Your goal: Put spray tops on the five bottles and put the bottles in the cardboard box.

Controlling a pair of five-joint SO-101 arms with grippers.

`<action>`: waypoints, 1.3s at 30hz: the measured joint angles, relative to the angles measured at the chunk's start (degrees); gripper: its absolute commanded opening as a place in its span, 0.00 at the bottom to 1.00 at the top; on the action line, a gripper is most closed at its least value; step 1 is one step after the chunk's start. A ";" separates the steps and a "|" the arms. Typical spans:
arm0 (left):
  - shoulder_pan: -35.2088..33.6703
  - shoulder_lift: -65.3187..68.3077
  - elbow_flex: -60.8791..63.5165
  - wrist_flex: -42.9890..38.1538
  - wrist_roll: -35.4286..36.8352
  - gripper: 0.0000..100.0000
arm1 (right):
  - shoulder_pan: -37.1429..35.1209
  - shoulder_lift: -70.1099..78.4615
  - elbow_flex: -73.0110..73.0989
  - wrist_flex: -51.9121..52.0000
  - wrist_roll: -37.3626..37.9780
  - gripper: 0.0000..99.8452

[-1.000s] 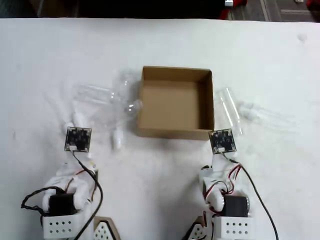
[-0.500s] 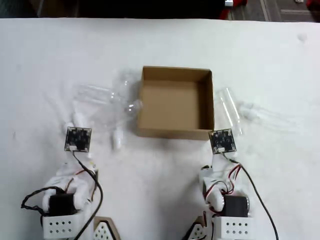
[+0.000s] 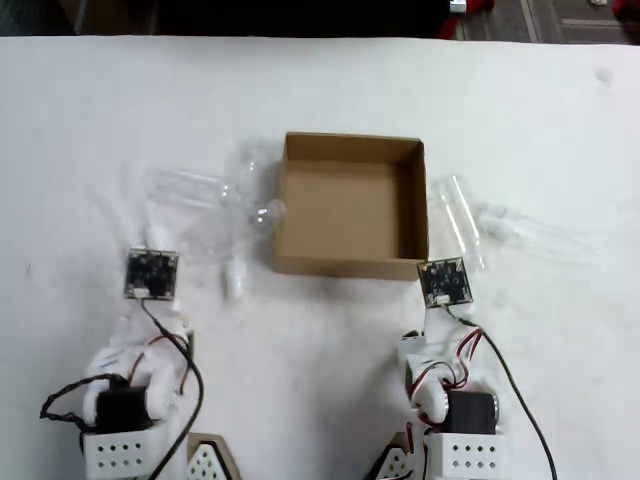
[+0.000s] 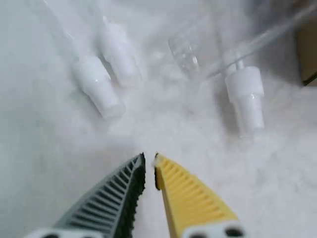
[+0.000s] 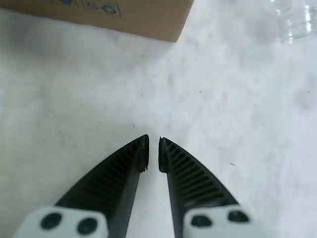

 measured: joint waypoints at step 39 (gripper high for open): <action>0.79 -1.23 -46.59 8.26 -32.26 0.05 | 0.00 0.00 0.00 0.00 0.00 0.02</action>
